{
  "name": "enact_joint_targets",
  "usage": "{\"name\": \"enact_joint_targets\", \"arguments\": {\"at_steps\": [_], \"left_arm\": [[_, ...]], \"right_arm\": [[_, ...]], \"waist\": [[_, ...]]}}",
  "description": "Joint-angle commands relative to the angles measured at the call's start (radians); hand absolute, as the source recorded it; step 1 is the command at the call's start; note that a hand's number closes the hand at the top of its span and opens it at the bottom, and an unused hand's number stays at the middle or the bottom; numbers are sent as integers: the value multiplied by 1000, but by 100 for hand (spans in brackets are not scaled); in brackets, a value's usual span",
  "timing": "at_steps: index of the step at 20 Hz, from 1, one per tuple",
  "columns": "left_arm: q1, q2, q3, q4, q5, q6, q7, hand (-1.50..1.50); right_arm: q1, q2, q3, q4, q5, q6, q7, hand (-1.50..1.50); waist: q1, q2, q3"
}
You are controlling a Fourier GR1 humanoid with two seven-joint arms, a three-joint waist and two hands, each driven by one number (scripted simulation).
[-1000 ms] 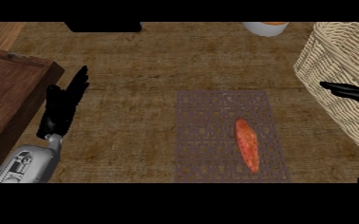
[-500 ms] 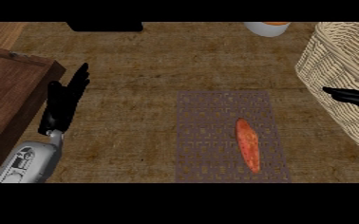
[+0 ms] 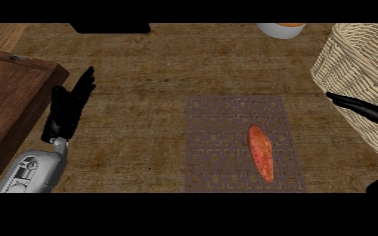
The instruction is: Pick the sweet potato from the placemat and place it in the basket
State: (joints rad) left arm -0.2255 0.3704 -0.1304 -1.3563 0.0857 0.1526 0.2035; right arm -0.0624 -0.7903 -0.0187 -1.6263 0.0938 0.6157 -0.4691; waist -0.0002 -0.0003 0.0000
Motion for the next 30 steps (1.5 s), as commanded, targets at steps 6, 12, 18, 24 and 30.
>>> {"name": "enact_joint_targets", "arguments": {"at_steps": [6, 12, 18, 24, 30], "left_arm": [[-33, -19, 52, -19, -24, -48, 57, 0], [-4, -30, 108, 20, -45, -94, 0, 0], [24, -101, 89, -21, -108, -64, 4, 0], [5, -90, 129, -22, -113, -127, 46, 0], [35, -86, 145, -145, -127, -148, 127, 0]], "right_arm": [[-124, 135, 72, 132, 122, 22, -12, -150], [-60, 203, 77, 55, 182, 25, -10, -150], [-49, 303, 120, 113, 312, -64, -59, -150], [-109, 337, 99, 153, 339, -18, -45, -150], [-59, 412, 138, 129, 404, -55, -24, -150]], "waist": [[10, 3, 0], [1, 0, 0], [1, 0, 0], [2, 0, 0], [3, -1, 0]]}}
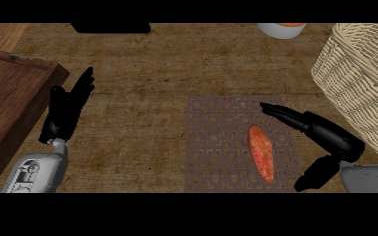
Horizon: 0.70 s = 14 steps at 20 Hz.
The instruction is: Pick the sweet potato from the placemat and place it in the basket
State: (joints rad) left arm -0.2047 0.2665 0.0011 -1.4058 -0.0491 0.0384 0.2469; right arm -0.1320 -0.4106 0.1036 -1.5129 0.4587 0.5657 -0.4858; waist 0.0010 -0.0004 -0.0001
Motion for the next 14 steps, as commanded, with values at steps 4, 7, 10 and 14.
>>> {"name": "enact_joint_targets", "arguments": {"at_steps": [4, 7, 10, 14], "left_arm": [[-23, -13, 29, -29, -18, -40, 44, 0], [73, -38, 24, -22, -38, -28, -64, 0], [0, -51, 37, 34, -58, -25, -49, 0], [-98, -26, 78, 54, -34, -56, 41, 0]], "right_arm": [[-18, 18, -14, 89, 89, -7, -92, -150], [-36, 61, 15, 106, 113, -6, -34, -150], [-63, 75, 16, 127, 135, 18, -28, -150], [15, 126, 55, 63, 157, -15, -7, -150]], "waist": [[0, 1, 0], [3, 0, 0], [0, 1, 0], [-4, 1, 0]]}}
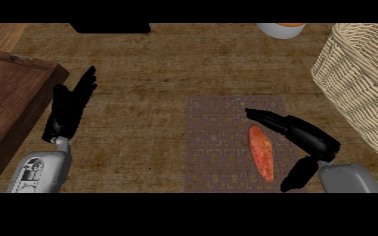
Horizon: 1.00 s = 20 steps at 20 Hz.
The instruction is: Pick the sweet potato from the placemat and place it in the basket
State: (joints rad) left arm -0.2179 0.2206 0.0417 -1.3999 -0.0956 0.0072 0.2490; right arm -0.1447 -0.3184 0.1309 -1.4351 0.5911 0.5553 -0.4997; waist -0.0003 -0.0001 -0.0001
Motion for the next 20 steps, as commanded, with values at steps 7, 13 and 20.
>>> {"name": "enact_joint_targets", "arguments": {"at_steps": [7, 13, 20], "left_arm": [[-50, -19, 41, 62, -30, -16, -26, 0], [-70, 6, 70, 69, -7, -47, -5, 0], [20, -8, 36, -23, -23, -49, 2, 0]], "right_arm": [[-16, 62, -3, 63, 71, -26, -32, -150], [-35, 31, 19, 89, 154, -131, -135, 150], [-15, 28, 67, 41, 376, -264, 105, 150]], "waist": [[-1, 0, 0], [-1, 2, 0], [0, -6, -1]]}}
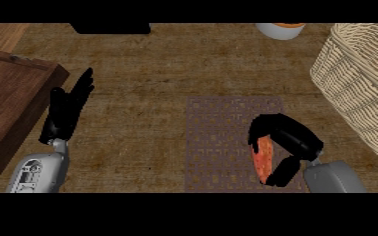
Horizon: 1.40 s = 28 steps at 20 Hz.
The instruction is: Pick the sweet potato from the placemat and place it in the basket
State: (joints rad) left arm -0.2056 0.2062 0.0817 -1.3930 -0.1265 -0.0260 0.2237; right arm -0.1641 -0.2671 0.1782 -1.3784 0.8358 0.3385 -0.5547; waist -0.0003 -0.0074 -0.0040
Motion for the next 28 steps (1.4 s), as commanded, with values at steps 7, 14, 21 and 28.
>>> {"name": "enact_joint_targets", "arguments": {"at_steps": [7, 14, 21, 28], "left_arm": [[14, 5, -5, -23, -8, -5, 9, 0], [-39, -32, -9, 53, -31, 27, -5, 0], [25, 9, 21, -41, 6, -8, 22, 0], [22, -11, 17, -17, 19, -15, -4, 0]], "right_arm": [[86, -24, 123, -195, 396, -28, 503, 150], [169, 49, 164, -458, 392, 22, 566, 150], [278, 186, 57, -839, 82, 211, 655, 150], [175, 265, -107, -1128, -264, 307, 966, 150]], "waist": [[-8, 2, 3], [-8, 7, 4], [-19, 1, 3], [-15, 5, 1]]}}
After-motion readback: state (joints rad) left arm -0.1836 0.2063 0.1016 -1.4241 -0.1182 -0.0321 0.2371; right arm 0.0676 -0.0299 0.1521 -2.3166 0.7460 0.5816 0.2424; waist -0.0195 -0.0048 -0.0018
